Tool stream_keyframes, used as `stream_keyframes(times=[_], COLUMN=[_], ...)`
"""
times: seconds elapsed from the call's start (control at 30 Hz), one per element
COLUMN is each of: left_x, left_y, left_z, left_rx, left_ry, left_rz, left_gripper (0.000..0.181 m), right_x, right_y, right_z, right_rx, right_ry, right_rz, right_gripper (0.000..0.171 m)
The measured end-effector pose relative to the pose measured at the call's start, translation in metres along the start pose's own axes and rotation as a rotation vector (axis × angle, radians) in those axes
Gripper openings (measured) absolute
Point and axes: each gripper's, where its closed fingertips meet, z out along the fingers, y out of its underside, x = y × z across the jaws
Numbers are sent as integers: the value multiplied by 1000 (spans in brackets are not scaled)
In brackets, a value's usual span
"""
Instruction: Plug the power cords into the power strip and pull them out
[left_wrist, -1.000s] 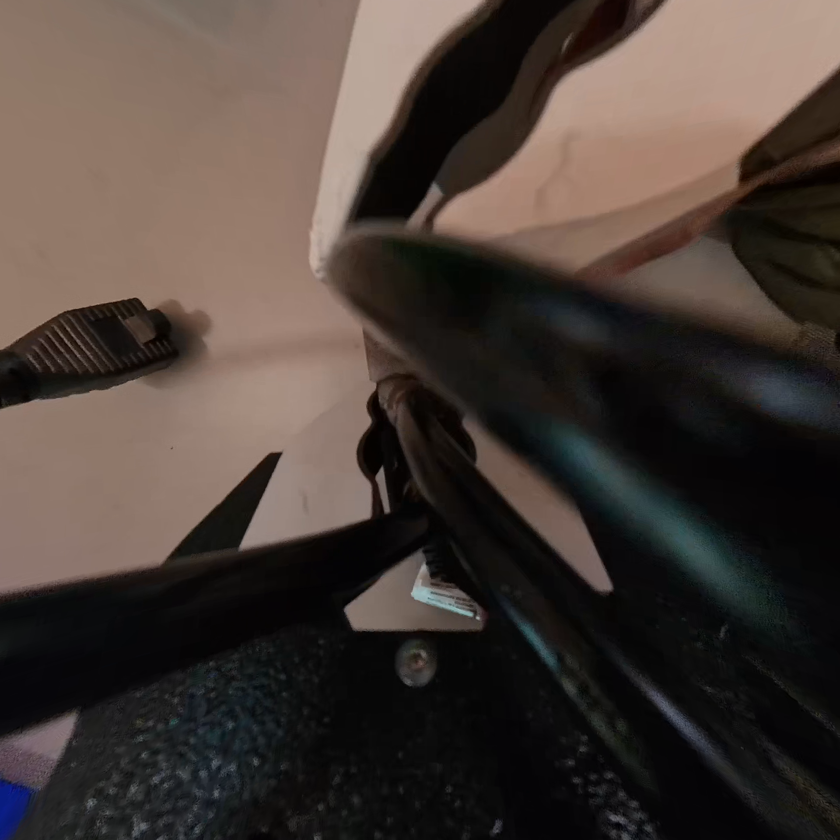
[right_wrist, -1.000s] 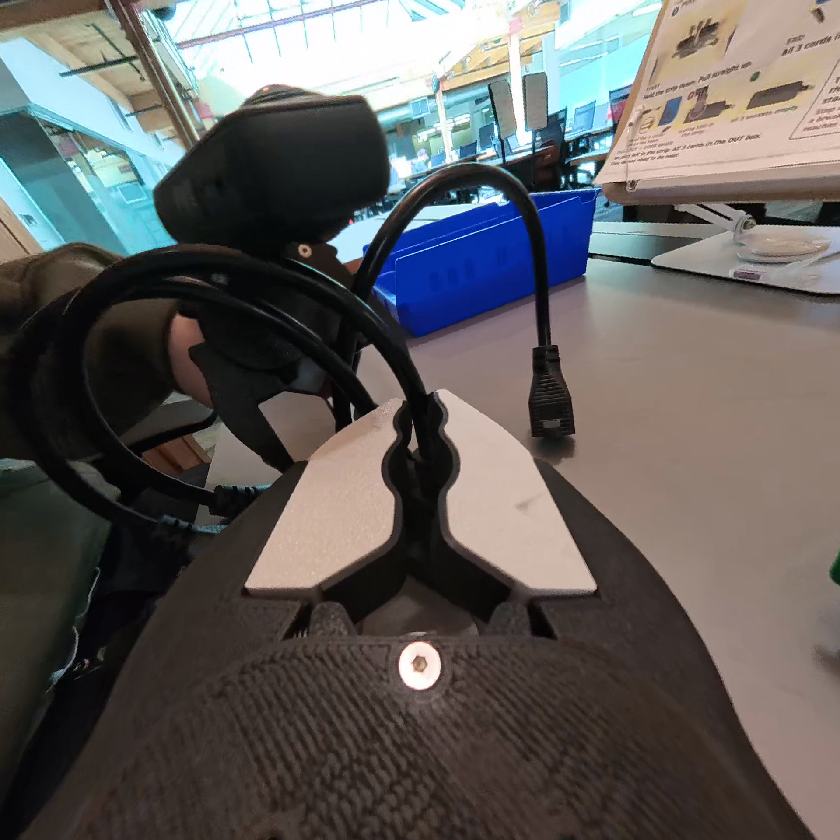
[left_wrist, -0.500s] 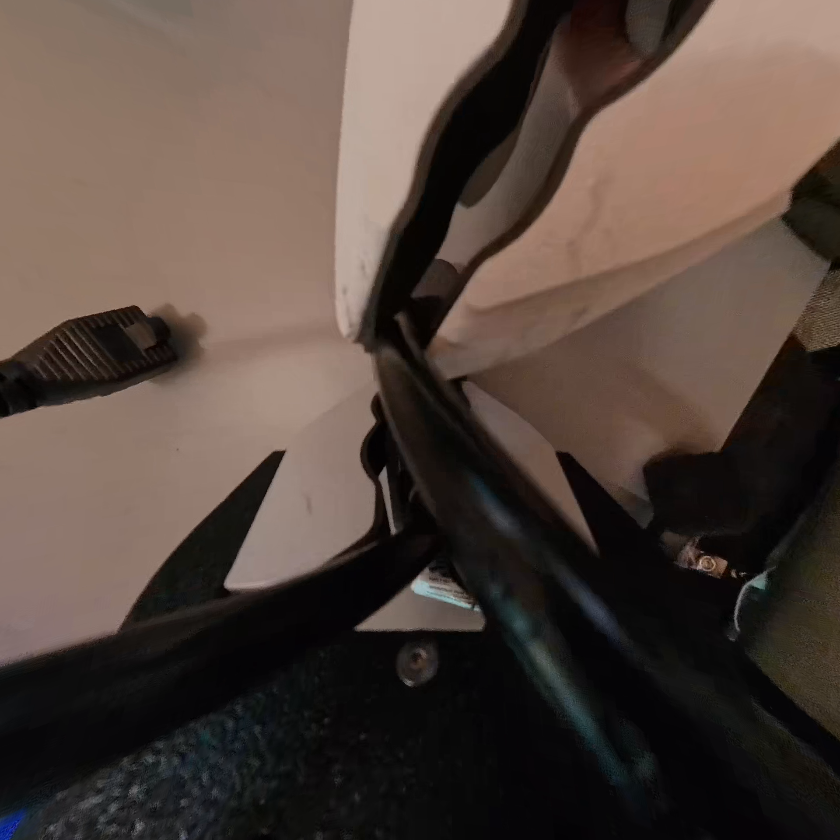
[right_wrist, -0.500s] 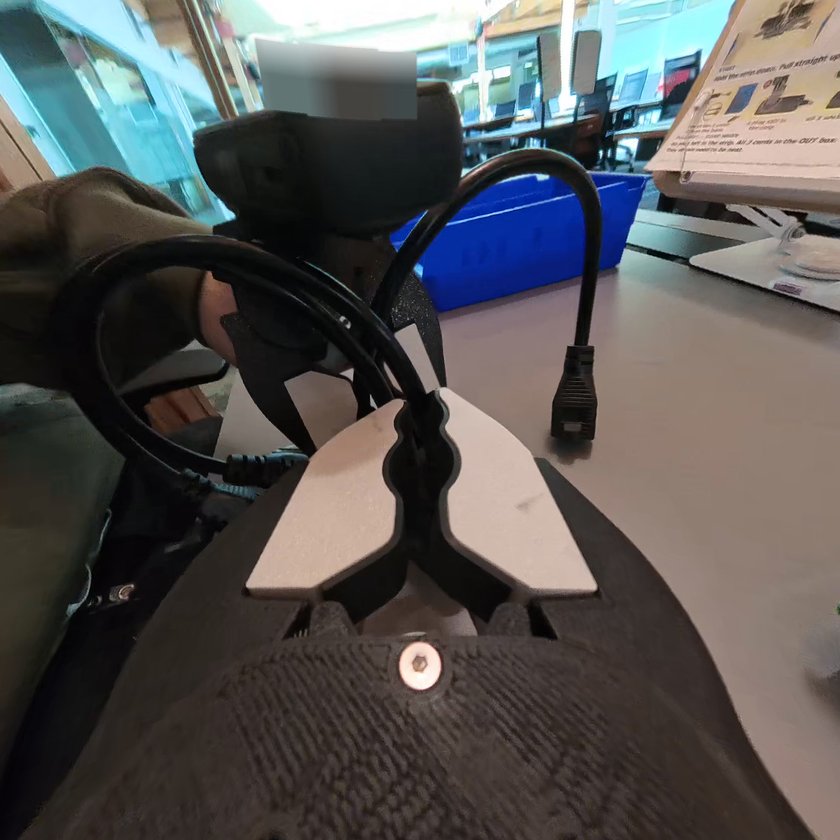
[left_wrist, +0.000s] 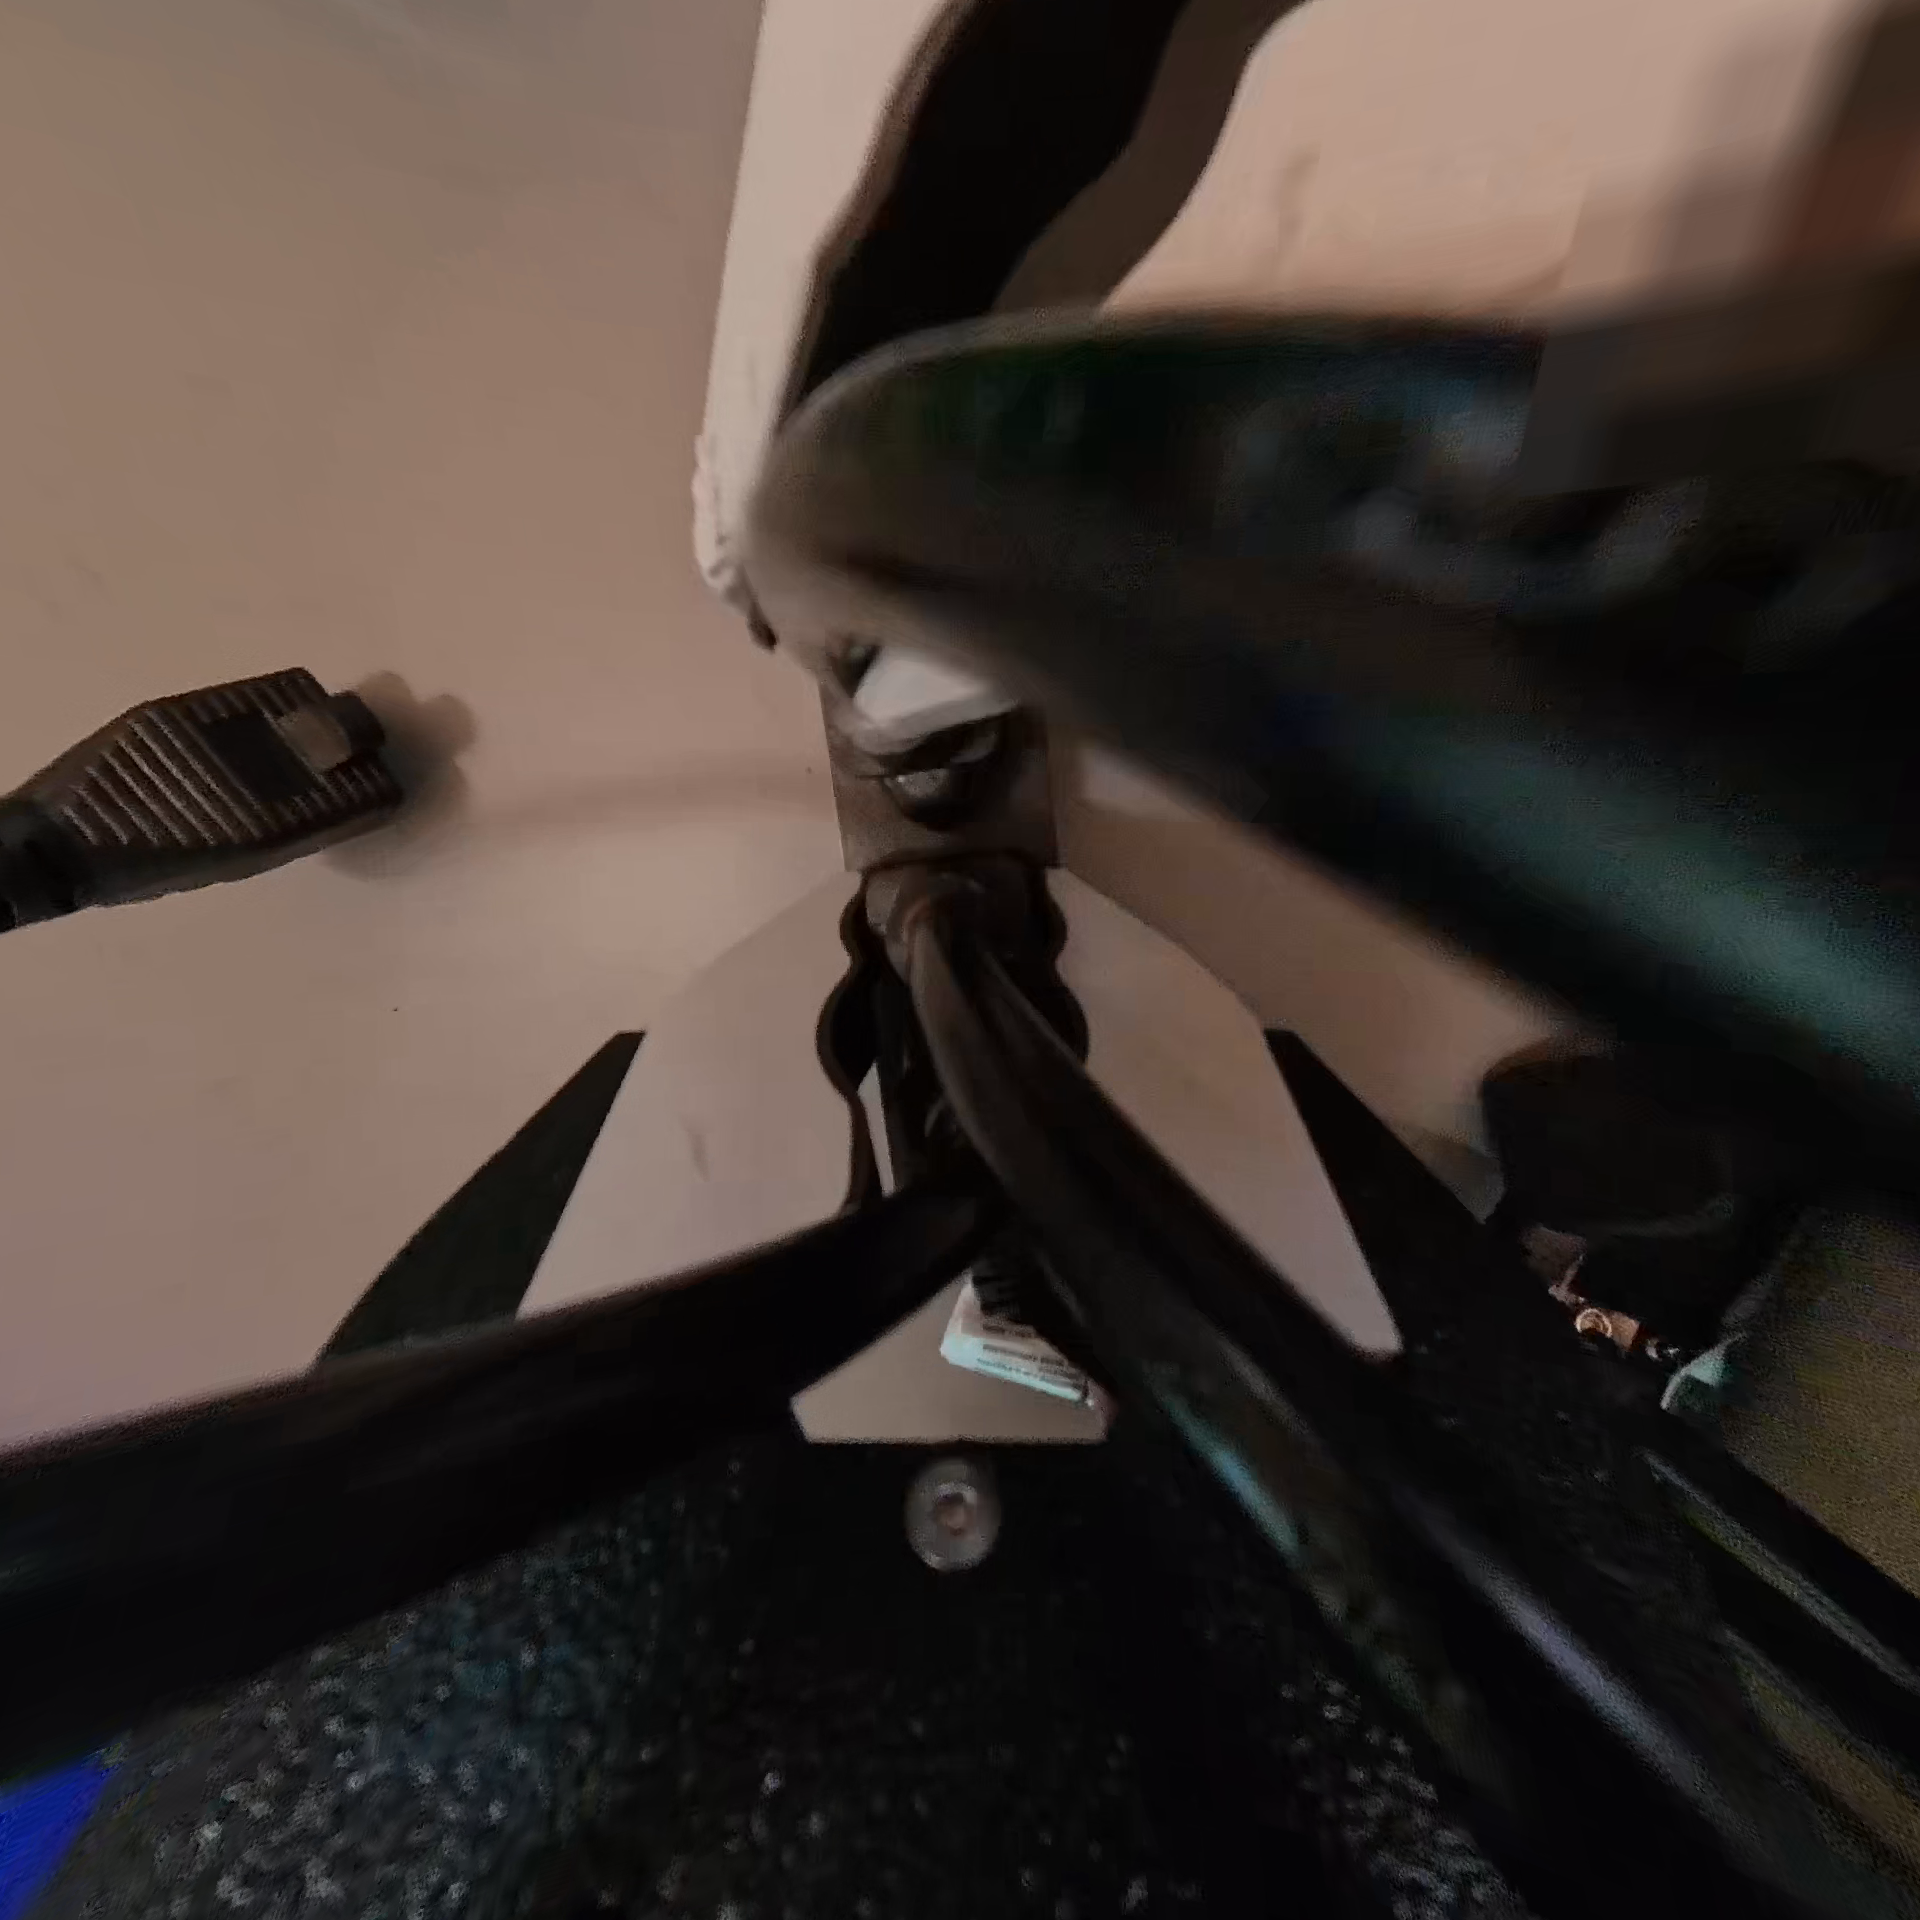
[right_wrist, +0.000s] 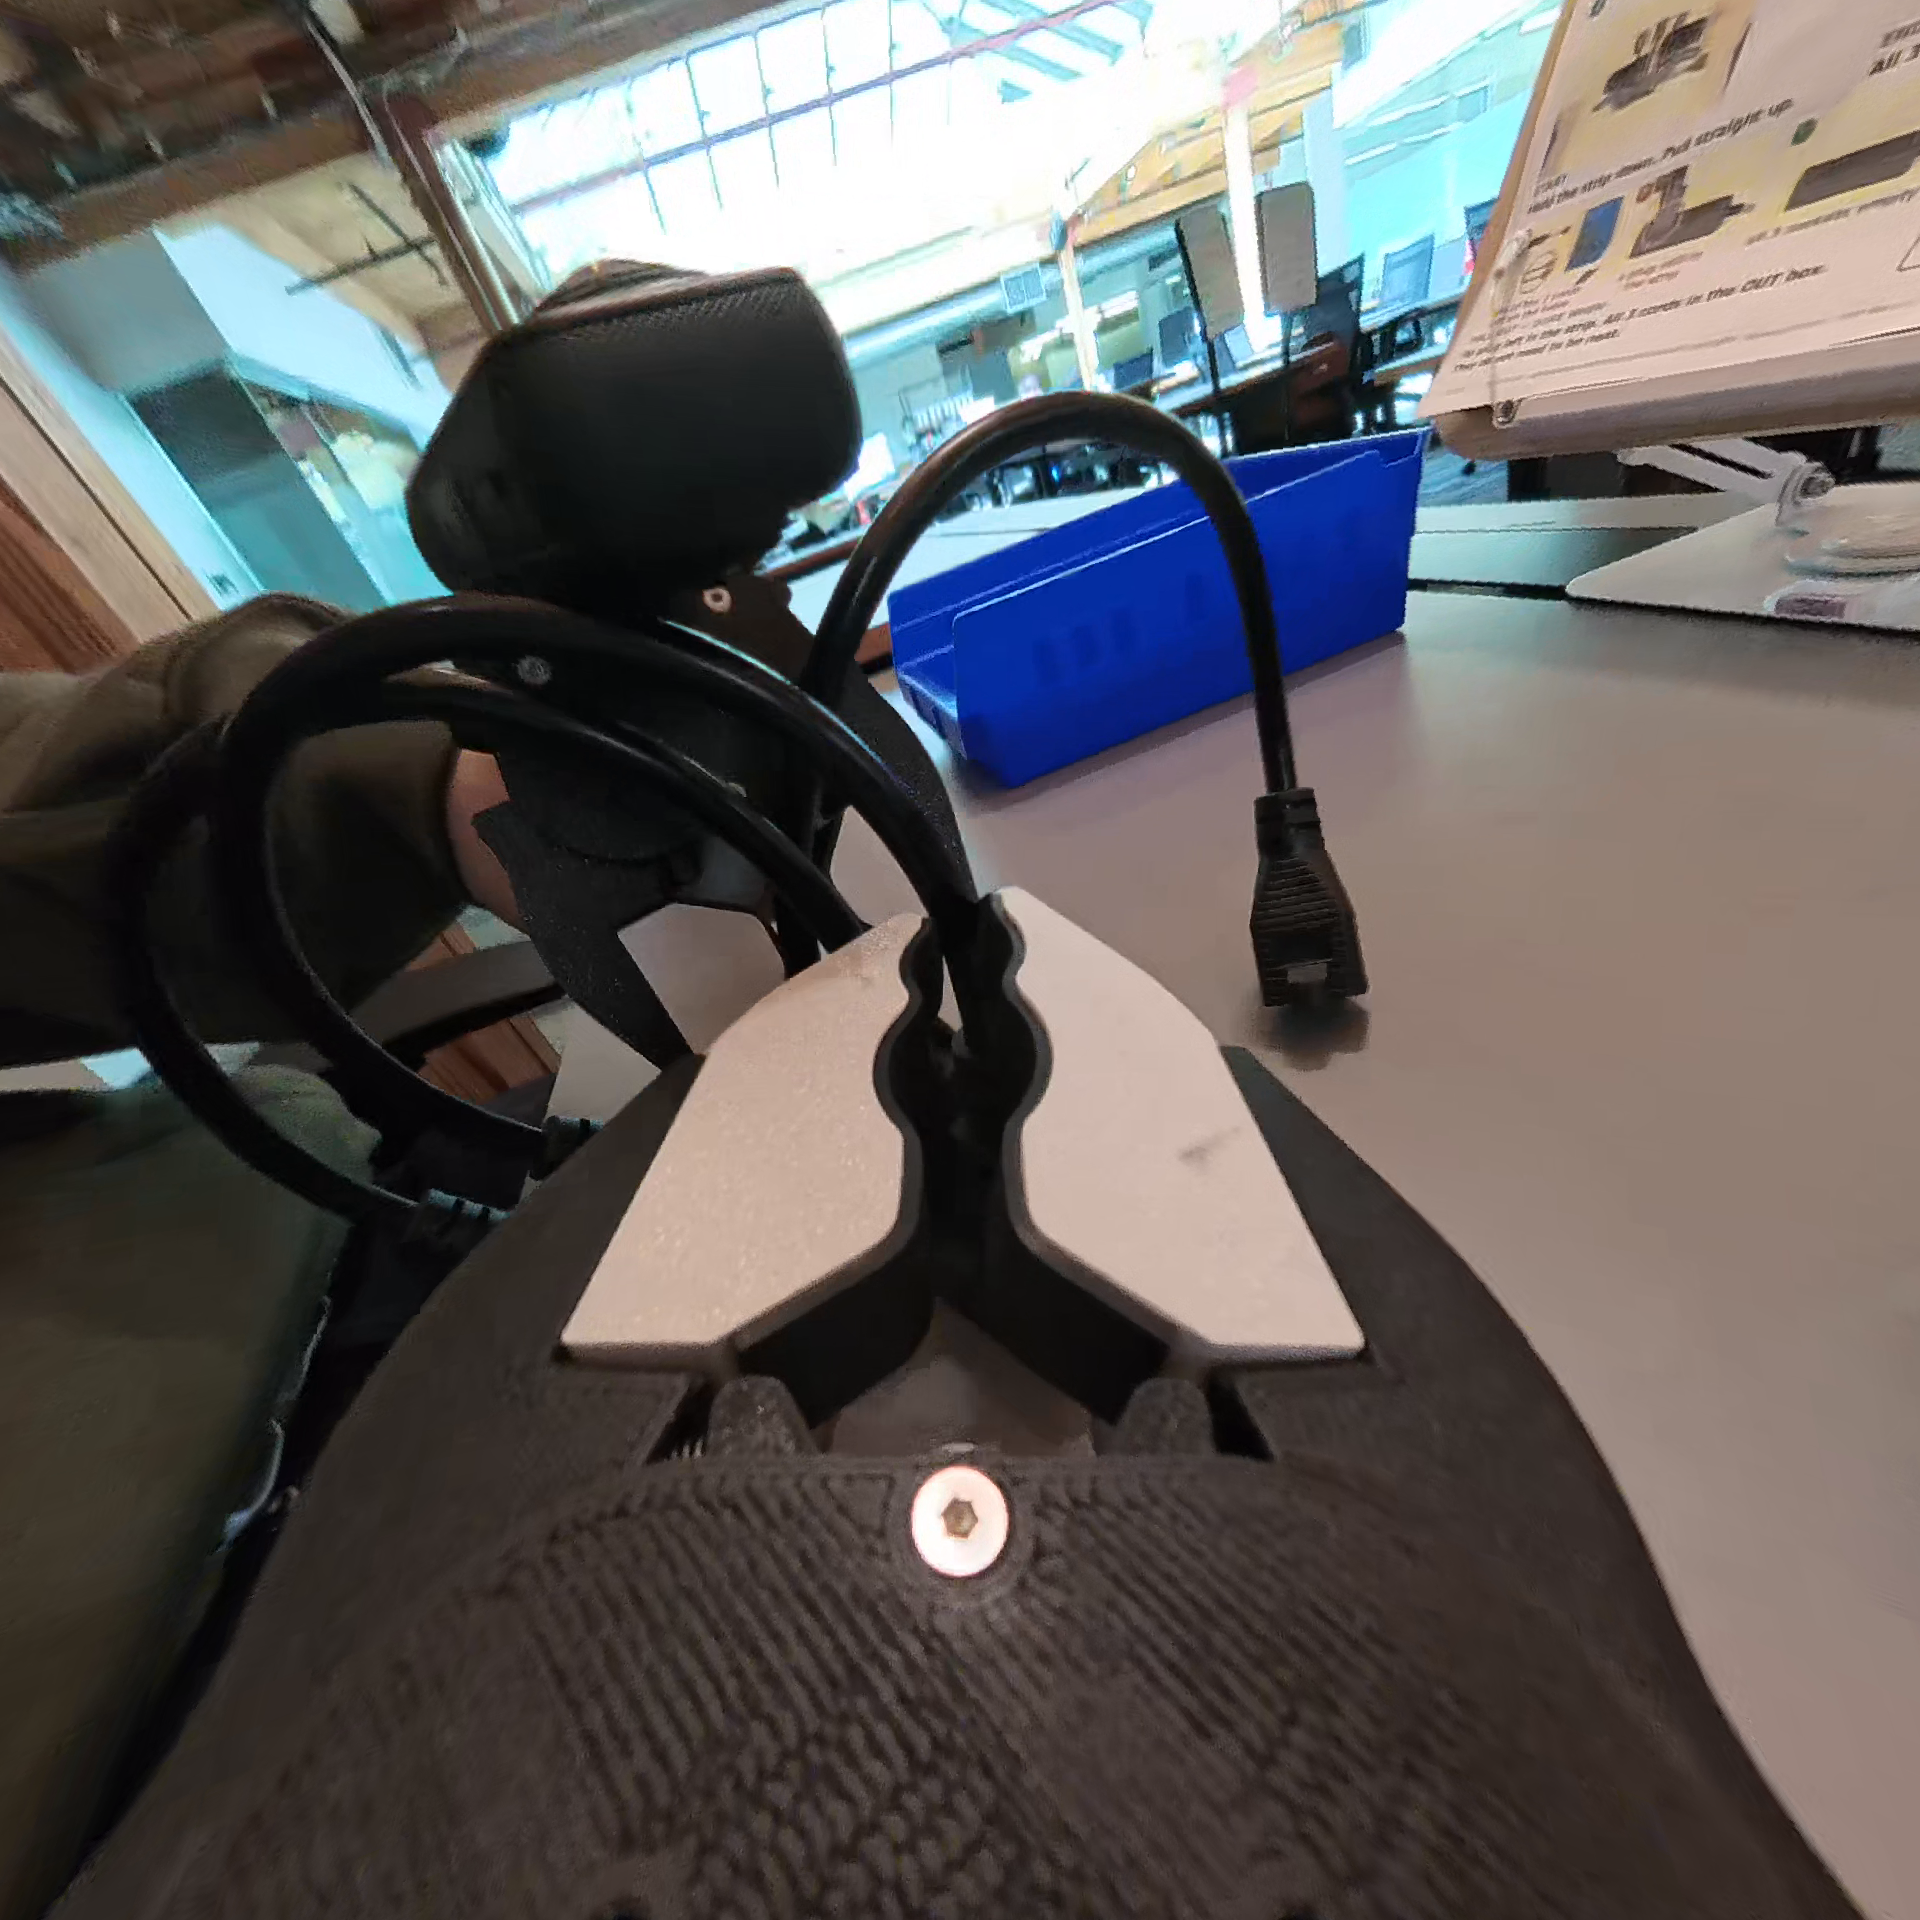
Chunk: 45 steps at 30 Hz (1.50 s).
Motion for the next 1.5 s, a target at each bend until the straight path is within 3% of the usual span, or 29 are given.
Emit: stream_keyframes(times=[0.4, 0.8, 0.87, 0.97, 1.17, 1.27, 1.37, 1.5], left_x=[1, -1, -1, -2, -4, 0, -2, -2], left_y=[1, -4, -4, -5, 0, 4, 3, 3], left_z=[0, 1, -1, 1, 0, -2, -2, -4], left_rx=[-29, 19, 21, 20, -21, -49, -42, -18], left_ry=[-4, -4, 0, -10, -17, -1, -3, 14], left_rz=[27, 2, 10, -2, 26, 25, 4, -7], left_gripper=[28, 28, 27, 28, 28, 29, 28, 28], right_x=[-7, 3, -1, 7, -7, -9, -3, -8], right_y=[2, -4, -4, -6, 0, 0, -3, -7], right_z=[2, -3, -1, -2, 7, 5, 7, 12], right_rx=[-59, 25, 6, 66, -105, -93, 28, 42], right_ry=[7, 101, 113, 63, 104, 53, 22, 12], right_rz=[-56, 10, -56, 42, -165, -112, 30, 40], right_gripper=[7, 7, 7, 6, 7, 7, 7, 5])
